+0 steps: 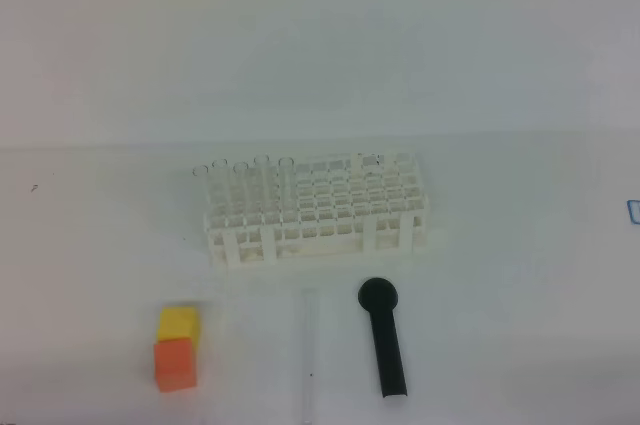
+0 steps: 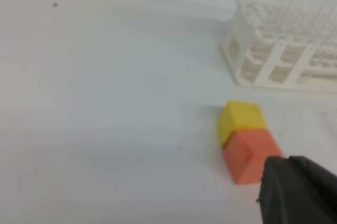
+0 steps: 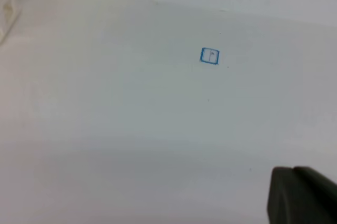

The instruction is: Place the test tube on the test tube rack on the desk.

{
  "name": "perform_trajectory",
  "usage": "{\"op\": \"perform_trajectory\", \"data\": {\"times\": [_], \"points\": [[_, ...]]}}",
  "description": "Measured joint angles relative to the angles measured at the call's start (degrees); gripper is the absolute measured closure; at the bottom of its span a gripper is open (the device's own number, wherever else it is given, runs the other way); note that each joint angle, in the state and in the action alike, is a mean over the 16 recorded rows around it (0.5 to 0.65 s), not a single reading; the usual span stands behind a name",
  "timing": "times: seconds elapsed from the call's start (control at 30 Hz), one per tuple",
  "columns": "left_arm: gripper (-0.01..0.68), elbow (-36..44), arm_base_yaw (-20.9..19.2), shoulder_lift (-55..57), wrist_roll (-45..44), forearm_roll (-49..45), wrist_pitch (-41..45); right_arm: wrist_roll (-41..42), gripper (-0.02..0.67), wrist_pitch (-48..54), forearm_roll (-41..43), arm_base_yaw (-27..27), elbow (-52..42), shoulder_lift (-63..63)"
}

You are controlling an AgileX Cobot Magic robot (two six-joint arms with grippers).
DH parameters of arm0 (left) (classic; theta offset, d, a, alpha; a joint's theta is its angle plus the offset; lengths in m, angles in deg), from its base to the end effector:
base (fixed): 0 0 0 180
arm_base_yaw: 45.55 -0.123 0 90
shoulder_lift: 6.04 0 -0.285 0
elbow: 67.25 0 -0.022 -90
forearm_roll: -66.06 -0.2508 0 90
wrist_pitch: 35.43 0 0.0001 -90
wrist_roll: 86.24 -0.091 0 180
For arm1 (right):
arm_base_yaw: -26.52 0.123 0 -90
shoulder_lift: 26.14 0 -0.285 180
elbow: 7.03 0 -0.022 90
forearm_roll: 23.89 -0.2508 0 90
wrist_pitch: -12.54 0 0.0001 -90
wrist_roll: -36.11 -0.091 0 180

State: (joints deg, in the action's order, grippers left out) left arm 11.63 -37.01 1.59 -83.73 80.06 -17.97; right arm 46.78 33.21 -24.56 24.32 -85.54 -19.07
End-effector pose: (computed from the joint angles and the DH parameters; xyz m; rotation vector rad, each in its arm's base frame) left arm 0.0532 -0.0147 0.1768 -0.0646 1.8196 -0.3683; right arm 0.0528 -0.0017 0.1738 -0.1299 1.8523 -0.1447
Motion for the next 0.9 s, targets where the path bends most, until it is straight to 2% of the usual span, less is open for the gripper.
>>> {"op": "perform_trajectory", "data": {"times": [0.27,0.67,0.8,0.9], "points": [[0.674,0.1,0.0,0.0,0.8,11.0,-4.4,0.0,0.650,0.0,0.0,0.0,0.0,0.0],[0.674,0.0,0.0,0.0,1.8,52.3,-24.4,0.0,0.650,0.0,0.0,0.0,0.0,0.0],[0.674,0.0,0.0,0.0,1.0,61.3,-30.8,0.0,0.650,0.0,0.0,0.0,0.0,0.0],[0.674,0.0,0.0,0.0,-0.5,63.7,-33.3,0.0,0.650,0.0,0.0,0.0,0.0,0.0]]}}
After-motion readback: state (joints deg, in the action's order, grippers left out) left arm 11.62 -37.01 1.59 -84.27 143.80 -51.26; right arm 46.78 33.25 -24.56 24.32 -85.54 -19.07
